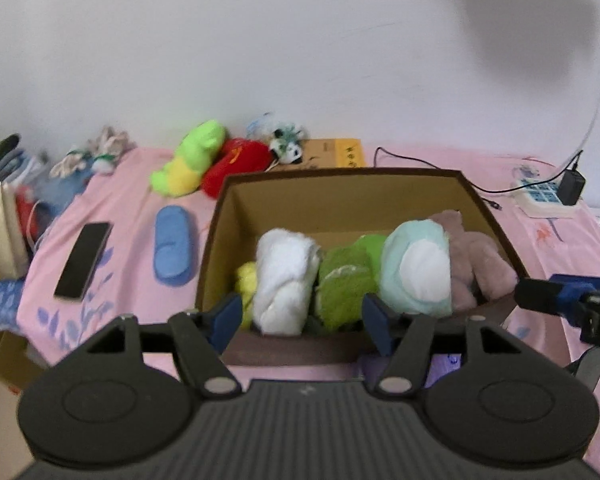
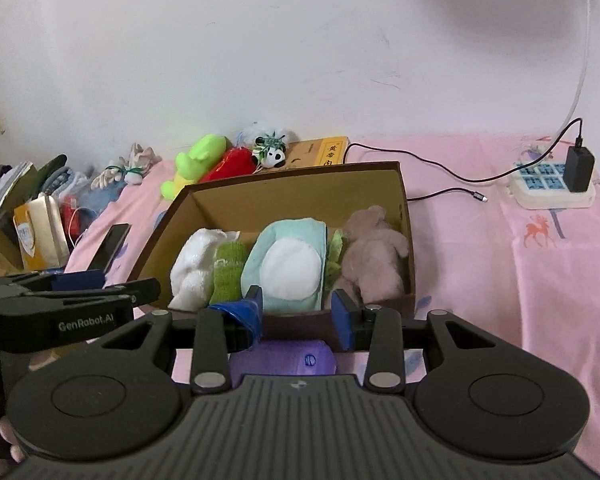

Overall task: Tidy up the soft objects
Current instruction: 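Lower both items into the box and open both grippers, then move both grippers back from the box toward the purple package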

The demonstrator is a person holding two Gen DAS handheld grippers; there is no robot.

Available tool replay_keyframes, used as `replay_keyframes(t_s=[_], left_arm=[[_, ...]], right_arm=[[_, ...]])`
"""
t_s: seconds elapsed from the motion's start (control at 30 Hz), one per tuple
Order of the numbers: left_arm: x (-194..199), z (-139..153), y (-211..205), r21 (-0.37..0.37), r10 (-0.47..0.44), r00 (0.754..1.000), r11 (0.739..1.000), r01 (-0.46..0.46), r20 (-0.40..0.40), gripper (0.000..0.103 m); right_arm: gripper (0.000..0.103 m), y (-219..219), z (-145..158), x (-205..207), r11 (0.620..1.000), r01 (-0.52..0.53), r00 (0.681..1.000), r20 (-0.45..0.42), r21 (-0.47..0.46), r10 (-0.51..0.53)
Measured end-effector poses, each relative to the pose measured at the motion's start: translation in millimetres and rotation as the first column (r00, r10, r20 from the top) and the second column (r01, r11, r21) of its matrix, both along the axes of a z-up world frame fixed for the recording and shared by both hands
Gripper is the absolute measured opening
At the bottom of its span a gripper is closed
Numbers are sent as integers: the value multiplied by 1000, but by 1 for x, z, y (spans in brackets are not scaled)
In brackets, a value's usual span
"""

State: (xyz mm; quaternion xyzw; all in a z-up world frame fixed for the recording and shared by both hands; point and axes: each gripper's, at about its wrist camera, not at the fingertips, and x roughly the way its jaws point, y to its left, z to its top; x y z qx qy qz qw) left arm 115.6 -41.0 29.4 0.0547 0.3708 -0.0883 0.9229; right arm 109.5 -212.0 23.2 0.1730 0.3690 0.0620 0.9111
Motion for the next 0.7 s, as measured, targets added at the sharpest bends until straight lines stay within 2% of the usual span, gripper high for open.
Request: replay_keyframes(t_s=[0.27, 0.7], left_arm=[[-24, -5, -6, 52, 83, 996, 995, -83, -8, 66], [-57, -22, -19, 67, 150, 987, 987, -146, -54, 67]], right_arm=[[22, 1, -4, -27, 999, -37, 999, 7, -25, 37], [22, -4, -14, -61, 995, -93, 996, -8, -25, 93]])
